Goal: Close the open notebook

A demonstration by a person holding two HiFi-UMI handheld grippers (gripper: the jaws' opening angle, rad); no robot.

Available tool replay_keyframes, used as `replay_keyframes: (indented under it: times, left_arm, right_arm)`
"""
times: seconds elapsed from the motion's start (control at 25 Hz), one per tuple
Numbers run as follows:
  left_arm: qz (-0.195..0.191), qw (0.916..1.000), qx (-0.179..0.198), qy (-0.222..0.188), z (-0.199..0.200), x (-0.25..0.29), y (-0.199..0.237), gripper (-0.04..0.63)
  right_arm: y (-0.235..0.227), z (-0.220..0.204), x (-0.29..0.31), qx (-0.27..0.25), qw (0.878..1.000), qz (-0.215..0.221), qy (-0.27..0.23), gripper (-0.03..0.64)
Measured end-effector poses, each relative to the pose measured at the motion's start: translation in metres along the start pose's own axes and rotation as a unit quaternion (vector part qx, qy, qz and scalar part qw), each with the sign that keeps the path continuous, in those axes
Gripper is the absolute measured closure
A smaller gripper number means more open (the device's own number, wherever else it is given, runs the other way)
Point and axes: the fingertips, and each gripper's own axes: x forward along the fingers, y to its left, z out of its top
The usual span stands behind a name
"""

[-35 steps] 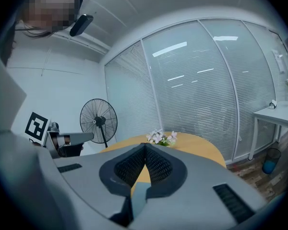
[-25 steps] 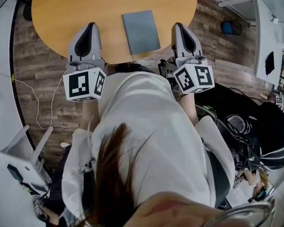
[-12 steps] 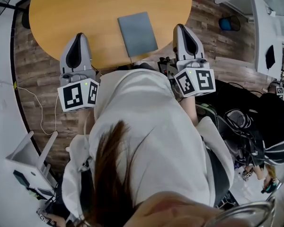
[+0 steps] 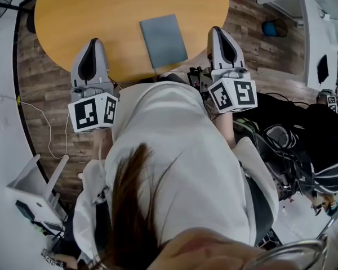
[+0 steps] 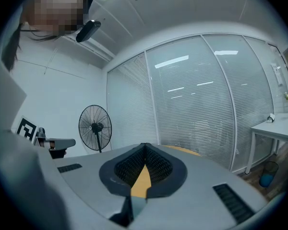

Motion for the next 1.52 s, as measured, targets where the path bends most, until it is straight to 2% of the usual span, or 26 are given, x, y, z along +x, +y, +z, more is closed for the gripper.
replay_keyframes:
  times: [0.36,0.8,1.52]
  left_arm:
    - [-0.002,0.9999,-0.015,-0.002,-0.002,-0.009,0.0,0.578]
    - [-0.005,0.9994,-0.033,0.005,-0.011,0.009,-0.005,0.578]
    - [-0.018,0.9993,-0.03,0.015,-0.016,0.009,-0.006,0.578]
  right_arm:
    - [0.006,-0.002,-0.006,-0.002,1.0,0.0,0.001,0.615]
    - [-0.006,-0.008,0.005,-0.001,1.0,-0.001,0.009,0.615]
    - [-0.007,-0.007,0.001,-0.002,1.0,-0.018,0.008,0.615]
